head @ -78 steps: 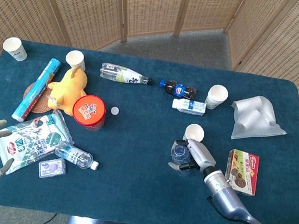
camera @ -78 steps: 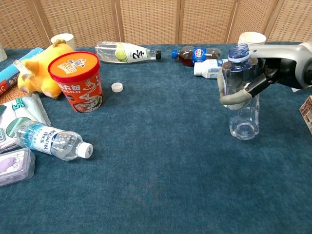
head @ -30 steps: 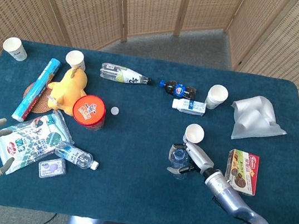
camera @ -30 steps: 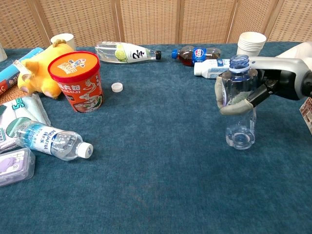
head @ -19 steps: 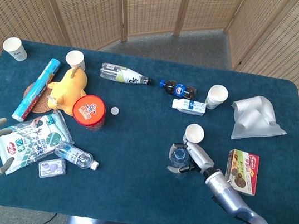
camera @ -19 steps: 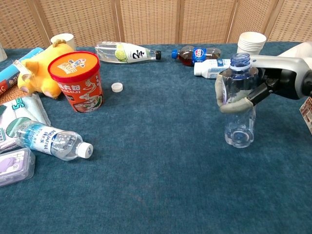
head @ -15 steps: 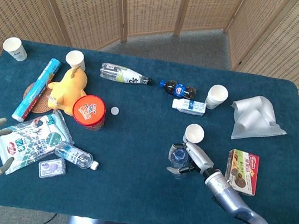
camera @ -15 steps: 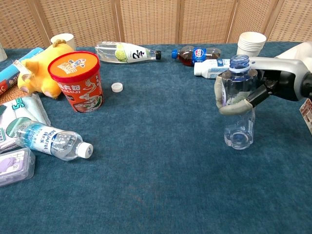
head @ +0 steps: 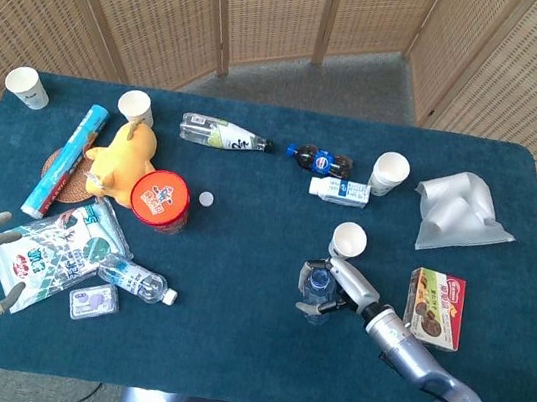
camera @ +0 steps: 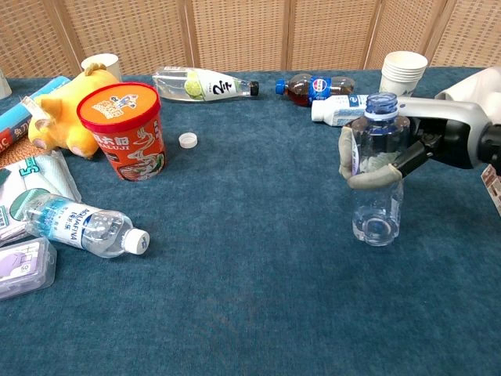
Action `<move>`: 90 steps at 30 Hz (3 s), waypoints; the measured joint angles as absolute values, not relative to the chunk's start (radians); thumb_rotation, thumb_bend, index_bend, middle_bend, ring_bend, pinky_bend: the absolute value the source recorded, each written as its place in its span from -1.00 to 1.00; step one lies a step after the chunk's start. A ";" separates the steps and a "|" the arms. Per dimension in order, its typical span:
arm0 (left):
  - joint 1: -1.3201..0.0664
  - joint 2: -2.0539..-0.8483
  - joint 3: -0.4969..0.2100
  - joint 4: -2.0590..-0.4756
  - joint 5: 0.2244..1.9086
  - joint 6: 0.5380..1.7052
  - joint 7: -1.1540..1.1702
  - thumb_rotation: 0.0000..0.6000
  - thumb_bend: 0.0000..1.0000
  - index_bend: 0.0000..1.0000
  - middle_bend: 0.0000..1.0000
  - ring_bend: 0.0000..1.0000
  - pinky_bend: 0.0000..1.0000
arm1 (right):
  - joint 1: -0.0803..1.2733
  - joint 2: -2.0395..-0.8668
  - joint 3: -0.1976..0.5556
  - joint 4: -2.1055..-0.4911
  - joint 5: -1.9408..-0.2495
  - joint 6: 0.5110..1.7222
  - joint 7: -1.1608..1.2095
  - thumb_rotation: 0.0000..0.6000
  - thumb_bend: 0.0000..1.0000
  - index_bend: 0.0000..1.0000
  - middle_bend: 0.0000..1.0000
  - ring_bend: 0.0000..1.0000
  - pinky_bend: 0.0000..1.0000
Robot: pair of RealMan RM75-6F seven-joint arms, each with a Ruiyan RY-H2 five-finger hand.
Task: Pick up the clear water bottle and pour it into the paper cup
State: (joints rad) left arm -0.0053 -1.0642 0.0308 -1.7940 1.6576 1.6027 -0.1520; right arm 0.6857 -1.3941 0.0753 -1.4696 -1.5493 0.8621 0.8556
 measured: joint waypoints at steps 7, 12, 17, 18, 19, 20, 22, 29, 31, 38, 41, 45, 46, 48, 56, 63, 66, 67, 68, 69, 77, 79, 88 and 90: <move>-0.005 -1.065 0.031 -1.793 1.656 1.601 -0.153 0.49 -0.23 -0.59 -0.77 -1.00 -1.00 | 0.695 -1.399 0.065 -1.457 -1.553 0.871 0.870 1.00 -0.50 0.10 0.14 -0.30 -0.50; -0.005 -1.065 0.031 -1.793 1.656 1.602 -0.152 0.49 -0.23 -0.59 -0.77 -1.00 -1.00 | 0.700 -1.401 0.057 -1.447 -1.554 0.872 0.880 1.00 -0.51 0.09 0.12 -0.32 -0.53; -0.004 -1.065 0.031 -1.794 1.656 1.601 -0.151 0.49 -0.23 -0.59 -0.77 -1.00 -1.00 | 0.702 -1.405 0.047 -1.438 -1.558 0.878 0.894 1.00 -0.51 0.08 0.09 -0.34 -0.55; -0.004 -1.065 0.031 -1.794 1.657 1.601 -0.151 0.49 -0.23 -0.59 -0.77 -1.00 -1.00 | 0.702 -1.405 0.045 -1.437 -1.560 0.881 0.896 1.00 -0.51 0.07 0.08 -0.34 -0.56; -0.004 -1.065 0.031 -1.794 1.657 1.602 -0.151 0.49 -0.23 -0.59 -0.77 -1.00 -1.00 | 0.703 -1.404 0.043 -1.436 -1.562 0.883 0.897 1.00 -0.51 0.06 0.07 -0.35 -0.56; -0.004 -1.065 0.030 -1.794 1.657 1.602 -0.151 0.49 -0.23 -0.59 -0.77 -1.00 -1.00 | 0.703 -1.404 0.042 -1.436 -1.563 0.886 0.898 1.00 -0.51 0.05 0.07 -0.35 -0.56; -0.005 -1.065 0.030 -1.794 1.658 1.601 -0.151 0.50 -0.23 -0.59 -0.77 -1.00 -1.00 | 0.703 -1.401 0.040 -1.436 -1.566 0.892 0.902 1.00 -0.51 0.04 0.06 -0.35 -0.56; -0.008 -1.067 0.029 -1.795 1.658 1.599 -0.149 0.49 -0.23 -0.59 -0.77 -1.00 -1.00 | 0.706 -1.385 0.027 -1.447 -1.577 0.902 0.902 1.00 -0.51 -0.06 0.01 -0.39 -0.59; -0.009 -1.067 0.029 -1.795 1.659 1.598 -0.149 0.48 -0.23 -0.59 -0.77 -1.00 -1.00 | 0.705 -1.385 0.024 -1.447 -1.577 0.907 0.902 1.00 -0.52 -0.07 0.00 -0.39 -0.60; -0.008 -1.067 0.028 -1.794 1.661 1.602 -0.151 0.49 -0.23 -0.59 -0.77 -1.00 -1.00 | 0.706 -1.380 0.017 -1.449 -1.579 0.911 0.897 1.00 -0.52 -0.17 -0.08 -0.44 -0.65; -0.009 -1.068 0.028 -1.794 1.662 1.601 -0.152 0.49 -0.23 -0.59 -0.77 -1.00 -1.00 | 0.708 -1.371 0.014 -1.459 -1.582 0.912 0.893 1.00 -0.53 -0.26 -0.14 -0.49 -0.69; -0.011 -1.071 0.027 -1.792 1.662 1.599 -0.154 0.50 -0.23 -0.59 -0.77 -1.00 -1.00 | 0.711 -1.353 0.012 -1.479 -1.582 0.913 0.881 1.00 -0.53 -0.40 -0.21 -0.54 -0.73; -0.011 -1.071 0.027 -1.792 1.662 1.598 -0.154 0.50 -0.23 -0.59 -0.77 -1.00 -1.00 | 0.711 -1.349 0.012 -1.483 -1.581 0.914 0.877 1.00 -0.53 -0.42 -0.22 -0.54 -0.73; -0.013 -1.071 0.027 -1.791 1.663 1.597 -0.156 0.49 -0.23 -0.59 -0.77 -1.00 -1.00 | 0.711 -1.341 0.012 -1.492 -1.578 0.916 0.869 1.00 -0.53 -0.44 -0.22 -0.54 -0.73; -0.015 -1.074 0.027 -1.788 1.665 1.596 -0.159 0.50 -0.23 -0.59 -0.77 -1.00 -1.00 | 0.712 -1.303 0.016 -1.534 -1.571 0.920 0.857 1.00 -0.54 -0.49 -0.26 -0.58 -0.73; -0.014 -1.075 0.028 -1.786 1.670 1.601 -0.162 0.49 -0.23 -0.59 -0.77 -1.00 -1.00 | 0.716 -1.269 0.021 -1.566 -1.568 0.919 0.849 0.99 -0.54 -0.51 -0.26 -0.60 -0.73; -0.014 -1.076 0.029 -1.785 1.671 1.602 -0.164 0.48 -0.23 -0.59 -0.77 -1.00 -1.00 | 0.719 -1.249 0.023 -1.585 -1.569 0.917 0.841 0.91 -0.54 -0.52 -0.28 -0.61 -0.73; -0.014 -1.076 0.029 -1.785 1.672 1.603 -0.165 0.48 -0.23 -0.59 -0.77 -1.00 -1.00 | 0.720 -1.244 0.023 -1.591 -1.569 0.916 0.839 0.87 -0.54 -0.53 -0.29 -0.61 -0.73; -0.013 -1.077 0.029 -1.784 1.672 1.603 -0.166 0.49 -0.23 -0.59 -0.77 -1.00 -1.00 | 0.721 -1.238 0.023 -1.596 -1.568 0.915 0.836 0.84 -0.54 -0.54 -0.30 -0.62 -0.73; -0.013 -1.077 0.029 -1.783 1.673 1.604 -0.166 0.49 -0.23 -0.59 -0.77 -1.00 -1.00 | 0.721 -1.231 0.024 -1.603 -1.567 0.914 0.832 0.83 -0.54 -0.54 -0.30 -0.62 -0.73; -0.014 -1.078 0.030 -1.780 1.676 1.606 -0.172 0.49 -0.23 -0.59 -0.77 -1.00 -1.00 | 0.724 -1.195 0.033 -1.638 -1.556 0.909 0.816 0.71 -0.54 -0.54 -0.31 -0.64 -0.73; -0.014 -1.078 0.030 -1.779 1.675 1.606 -0.172 0.48 -0.23 -0.59 -0.77 -1.00 -1.00 | 0.725 -1.184 0.035 -1.650 -1.555 0.908 0.815 0.68 -0.54 -0.54 -0.31 -0.64 -0.73; -0.019 -1.076 0.027 -1.782 1.677 1.605 -0.169 0.49 -0.23 -0.59 -0.77 -1.00 -1.00 | 0.720 -1.123 0.067 -1.706 -1.530 0.927 0.886 0.74 -0.51 -0.51 -0.31 -0.67 -0.73; -0.020 -1.074 0.025 -1.784 1.677 1.604 -0.168 0.49 -0.23 -0.59 -0.77 -1.00 -1.00 | 0.712 -1.111 0.086 -1.714 -1.508 0.947 0.907 0.90 -0.49 -0.46 -0.31 -0.67 -0.73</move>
